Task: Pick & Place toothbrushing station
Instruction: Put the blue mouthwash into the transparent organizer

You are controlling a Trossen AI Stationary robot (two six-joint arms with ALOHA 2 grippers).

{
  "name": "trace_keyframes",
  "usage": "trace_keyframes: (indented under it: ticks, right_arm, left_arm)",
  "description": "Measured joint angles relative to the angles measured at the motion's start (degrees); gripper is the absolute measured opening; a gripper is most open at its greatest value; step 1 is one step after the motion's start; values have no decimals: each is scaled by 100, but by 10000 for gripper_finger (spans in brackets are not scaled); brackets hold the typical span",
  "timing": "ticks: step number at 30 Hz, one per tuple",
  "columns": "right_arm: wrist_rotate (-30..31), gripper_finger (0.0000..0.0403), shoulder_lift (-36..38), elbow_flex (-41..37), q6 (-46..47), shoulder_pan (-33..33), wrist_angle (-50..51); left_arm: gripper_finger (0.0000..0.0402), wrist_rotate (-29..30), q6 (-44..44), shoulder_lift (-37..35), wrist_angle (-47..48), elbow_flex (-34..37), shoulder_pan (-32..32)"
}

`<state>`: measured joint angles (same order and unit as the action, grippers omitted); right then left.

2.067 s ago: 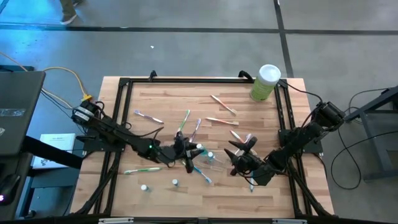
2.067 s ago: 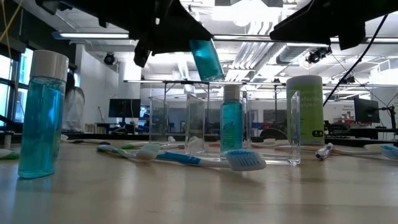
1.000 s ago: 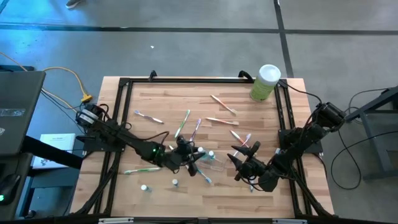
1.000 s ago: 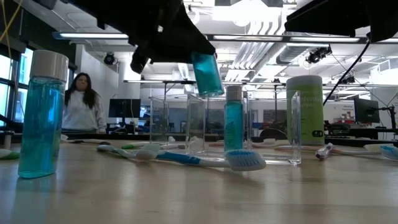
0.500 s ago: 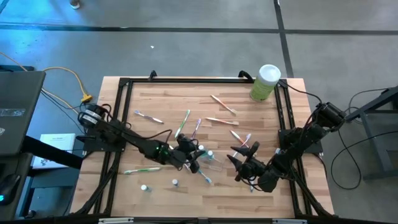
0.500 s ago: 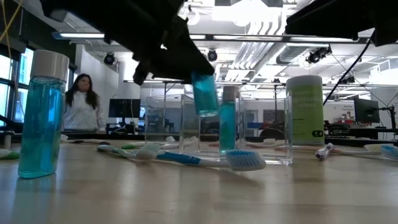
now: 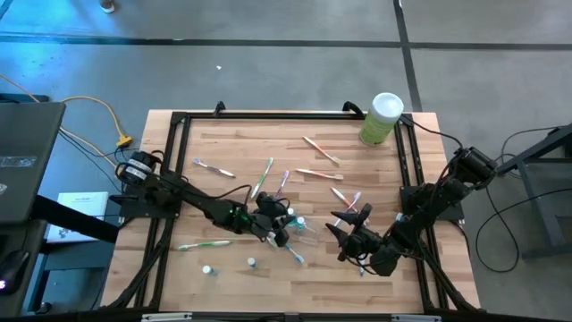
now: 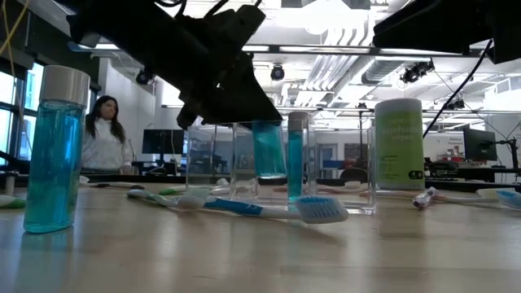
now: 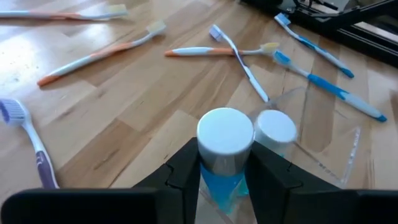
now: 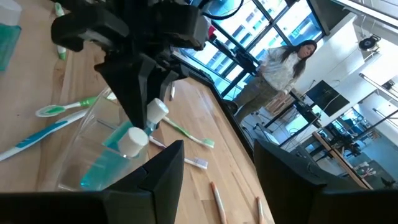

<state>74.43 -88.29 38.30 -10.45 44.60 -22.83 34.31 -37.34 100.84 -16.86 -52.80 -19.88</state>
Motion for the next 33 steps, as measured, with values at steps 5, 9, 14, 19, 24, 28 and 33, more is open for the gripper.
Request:
trace_keyframes:
  ticks: [5,9,14,19,24,28,33]
  right_arm:
    - [2,185,0,0,-3,0,0]
    - [-77,185,0,0,-3,0,0]
    - [-551,185,0,0,-20,-4,1]
    - [-564,185,0,0,-27,-13,0]
    - [-564,185,0,0,-29,-13,0]
    - [-562,185,1,0,-29,-13,1]
    - [-554,185,0,0,-31,-13,0]
  left_arm:
    - [118,-12,89,26,-9,-2,26]
    - [120,-95,145,26,-7,-2,26]
    - [121,-272,304,24,-10,-4,29]
    - [121,-292,317,24,-7,-4,28]
    - [124,-341,575,15,-7,-3,26]
    - [136,-402,658,-45,13,-1,11]
    - [151,-407,756,-103,-4,9,-13]
